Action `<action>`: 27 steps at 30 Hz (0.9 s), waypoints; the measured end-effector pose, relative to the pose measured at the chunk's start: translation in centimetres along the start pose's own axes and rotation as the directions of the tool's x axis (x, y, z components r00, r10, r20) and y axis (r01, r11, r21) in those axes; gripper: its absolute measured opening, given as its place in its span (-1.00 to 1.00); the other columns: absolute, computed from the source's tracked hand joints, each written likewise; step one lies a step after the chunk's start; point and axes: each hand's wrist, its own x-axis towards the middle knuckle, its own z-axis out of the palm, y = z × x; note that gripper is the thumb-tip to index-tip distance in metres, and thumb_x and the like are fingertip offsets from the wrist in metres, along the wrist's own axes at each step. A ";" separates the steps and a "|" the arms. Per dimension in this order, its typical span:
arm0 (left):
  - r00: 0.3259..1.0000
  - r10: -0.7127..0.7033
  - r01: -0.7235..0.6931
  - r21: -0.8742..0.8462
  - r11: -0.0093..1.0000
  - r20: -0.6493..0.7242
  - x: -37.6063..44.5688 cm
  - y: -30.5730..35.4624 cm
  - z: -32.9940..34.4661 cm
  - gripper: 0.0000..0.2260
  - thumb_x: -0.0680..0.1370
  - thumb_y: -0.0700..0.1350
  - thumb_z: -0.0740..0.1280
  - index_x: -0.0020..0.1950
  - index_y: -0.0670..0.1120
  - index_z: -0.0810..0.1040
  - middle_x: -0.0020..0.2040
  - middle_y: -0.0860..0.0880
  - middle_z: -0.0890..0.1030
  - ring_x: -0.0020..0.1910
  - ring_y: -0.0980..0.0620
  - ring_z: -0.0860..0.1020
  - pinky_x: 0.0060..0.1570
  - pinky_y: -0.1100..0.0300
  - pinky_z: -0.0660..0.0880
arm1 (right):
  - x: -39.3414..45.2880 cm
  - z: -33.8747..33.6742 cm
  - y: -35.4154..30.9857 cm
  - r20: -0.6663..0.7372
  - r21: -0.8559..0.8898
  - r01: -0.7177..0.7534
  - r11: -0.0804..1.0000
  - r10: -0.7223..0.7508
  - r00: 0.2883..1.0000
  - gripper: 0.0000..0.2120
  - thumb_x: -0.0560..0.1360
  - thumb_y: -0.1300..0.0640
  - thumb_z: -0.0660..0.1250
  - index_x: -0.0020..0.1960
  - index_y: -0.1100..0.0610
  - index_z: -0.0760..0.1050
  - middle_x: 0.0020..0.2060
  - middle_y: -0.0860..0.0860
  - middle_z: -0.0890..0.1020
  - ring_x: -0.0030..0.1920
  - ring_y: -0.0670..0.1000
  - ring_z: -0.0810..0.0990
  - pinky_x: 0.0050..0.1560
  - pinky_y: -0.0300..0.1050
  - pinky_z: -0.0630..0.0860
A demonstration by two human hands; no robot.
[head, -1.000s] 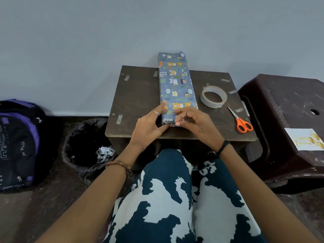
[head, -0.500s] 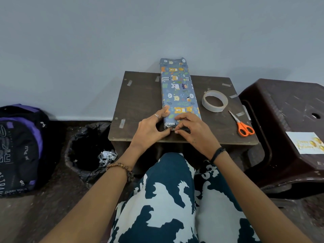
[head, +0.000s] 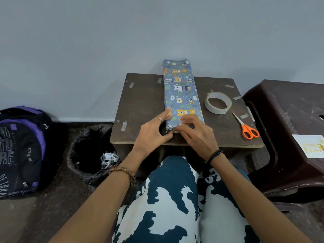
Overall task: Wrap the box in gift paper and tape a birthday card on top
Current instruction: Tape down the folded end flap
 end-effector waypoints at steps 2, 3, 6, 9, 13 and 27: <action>1.000 0.021 -0.021 0.005 1.000 -0.007 -0.1 0.1 0.0 -0.35 0.38 -0.11 0.47 0.43 0.10 0.32 0.25 0.21 0.51 0.25 0.37 0.41 0.29 0.31 0.36 | 0.0 0.0 -0.2 0.006 0.014 -0.067 0.998 0.067 0.998 -0.93 0.47 0.15 0.34 -0.06 0.01 0.55 0.09 -0.08 0.41 -0.02 -0.17 0.52 -0.35 -0.19 0.53; 1.000 0.029 -0.029 0.014 0.999 -0.011 -0.1 0.1 0.0 -0.35 0.38 -0.09 0.48 0.42 0.09 0.32 0.24 0.25 0.49 0.24 0.41 0.40 0.27 0.41 0.33 | 0.2 -0.1 -0.5 -0.007 0.062 -0.132 0.989 0.133 0.991 -0.83 0.45 0.16 0.39 0.01 0.01 0.48 0.11 -0.08 0.40 -0.04 -0.18 0.54 -0.38 -0.18 0.54; 0.999 0.042 -0.040 0.057 0.998 -0.031 -0.2 0.3 0.2 -0.34 0.37 -0.01 0.51 0.41 0.07 0.33 0.24 0.30 0.44 0.20 0.47 0.37 0.15 0.62 0.25 | 0.6 -0.3 -1.0 -0.009 0.215 -0.281 0.935 0.289 0.957 -0.46 0.33 0.22 0.51 0.16 0.03 0.27 0.13 0.02 0.46 -0.13 -0.17 0.61 -0.38 -0.15 0.58; 0.998 0.036 -0.032 0.079 0.996 -0.049 -0.2 0.6 0.3 -0.35 0.38 0.01 0.49 0.41 0.05 0.34 0.28 0.25 0.44 0.19 0.50 0.35 0.10 0.66 0.24 | 0.9 -0.7 -1.4 0.078 0.234 -0.392 0.890 0.384 0.920 -0.41 0.33 0.20 0.51 0.18 -0.04 0.23 0.03 -0.10 0.53 -0.06 -0.20 0.58 -0.20 -0.08 0.60; 0.997 0.022 -0.014 0.115 0.993 -0.071 -0.1 0.7 0.4 -0.37 0.39 0.01 0.48 0.41 0.04 0.34 0.31 0.22 0.44 0.19 0.49 0.32 0.09 0.61 0.26 | 1.9 -1.1 -1.5 0.224 0.321 -0.539 0.778 0.491 0.842 -0.34 0.32 0.18 0.52 0.31 0.03 0.27 -0.05 -0.21 0.52 -0.09 -0.23 0.57 0.02 -0.24 0.55; 0.995 0.048 -0.035 0.143 0.989 -0.086 0.0 1.2 0.5 -0.40 0.39 0.00 0.49 0.39 -0.02 0.38 0.30 0.17 0.46 0.17 0.39 0.40 0.11 0.41 0.37 | 3.2 -1.6 -0.4 0.413 0.517 -0.688 0.509 0.556 0.722 -0.19 0.23 0.23 0.58 0.35 -0.04 0.27 -0.11 -0.06 0.62 -0.05 -0.08 0.62 0.12 -0.21 0.53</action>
